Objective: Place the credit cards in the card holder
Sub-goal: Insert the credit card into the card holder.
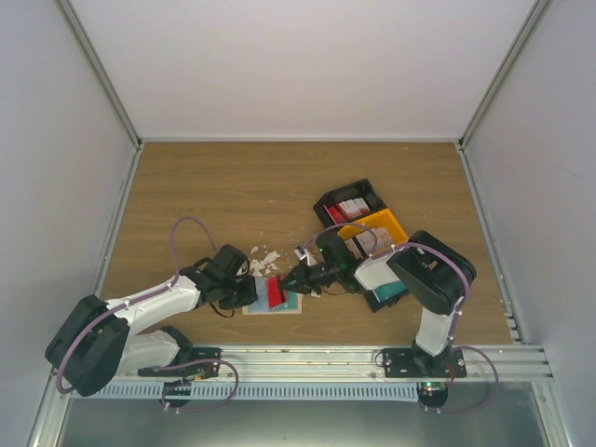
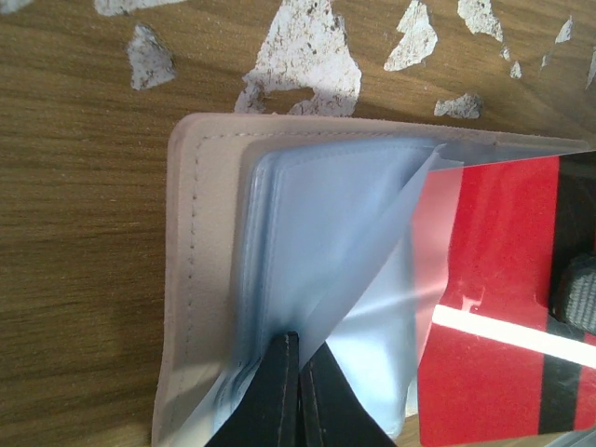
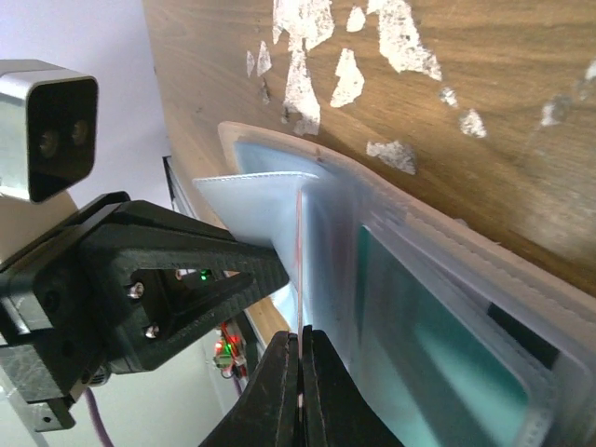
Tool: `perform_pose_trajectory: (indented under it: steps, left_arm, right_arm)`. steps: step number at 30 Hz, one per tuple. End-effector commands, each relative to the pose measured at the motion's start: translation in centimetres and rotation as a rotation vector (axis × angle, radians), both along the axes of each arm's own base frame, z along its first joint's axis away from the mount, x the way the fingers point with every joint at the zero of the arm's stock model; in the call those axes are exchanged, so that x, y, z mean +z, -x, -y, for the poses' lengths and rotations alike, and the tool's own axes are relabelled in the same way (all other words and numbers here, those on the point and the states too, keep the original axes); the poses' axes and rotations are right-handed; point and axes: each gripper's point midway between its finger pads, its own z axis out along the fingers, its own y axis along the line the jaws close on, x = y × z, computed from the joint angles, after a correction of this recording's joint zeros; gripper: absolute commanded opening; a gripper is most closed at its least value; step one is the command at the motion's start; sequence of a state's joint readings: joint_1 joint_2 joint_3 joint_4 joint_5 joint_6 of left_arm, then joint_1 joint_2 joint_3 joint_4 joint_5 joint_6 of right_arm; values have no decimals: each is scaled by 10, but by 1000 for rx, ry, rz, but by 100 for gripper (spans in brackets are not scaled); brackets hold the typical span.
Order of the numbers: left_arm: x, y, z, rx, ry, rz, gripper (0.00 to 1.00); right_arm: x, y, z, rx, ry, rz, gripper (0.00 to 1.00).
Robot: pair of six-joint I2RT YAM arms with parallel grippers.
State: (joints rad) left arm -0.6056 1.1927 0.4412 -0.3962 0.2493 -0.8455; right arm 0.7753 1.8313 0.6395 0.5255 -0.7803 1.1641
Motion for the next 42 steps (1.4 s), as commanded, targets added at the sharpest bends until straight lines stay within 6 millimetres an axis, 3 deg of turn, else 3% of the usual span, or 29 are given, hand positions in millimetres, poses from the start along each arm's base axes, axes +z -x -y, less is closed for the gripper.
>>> perform_pose_trajectory:
  steps: [1, 10, 21, 27, 32, 35, 42]
  left_arm:
    - [-36, 33, -39, 17, -178, -126, 0]
    - [-38, 34, -39, 14, -178, -130, 0]
    - [-36, 34, -37, 10, -167, -127, 6]
    - [-20, 27, -28, 10, -121, -97, 19]
    - [15, 8, -26, 63, -93, 5, 48]
    - [23, 3, -34, 107, -120, 34, 63]
    - [8, 8, -41, 135, -150, 0, 67]
  right_arm:
    - [4, 1, -5, -10, -20, -20, 1]
    - [-14, -7, -2, -39, 51, 66, 1]
    - [-12, -5, -5, -52, 14, 110, 1]
    - [-16, 0, -4, -70, 21, 86, 1]
    - [-15, 2, -2, -91, 5, 87, 1]
    - [-16, 3, -3, -92, 6, 85, 0]
    - [-18, 4, -7, -85, 12, 87, 1]
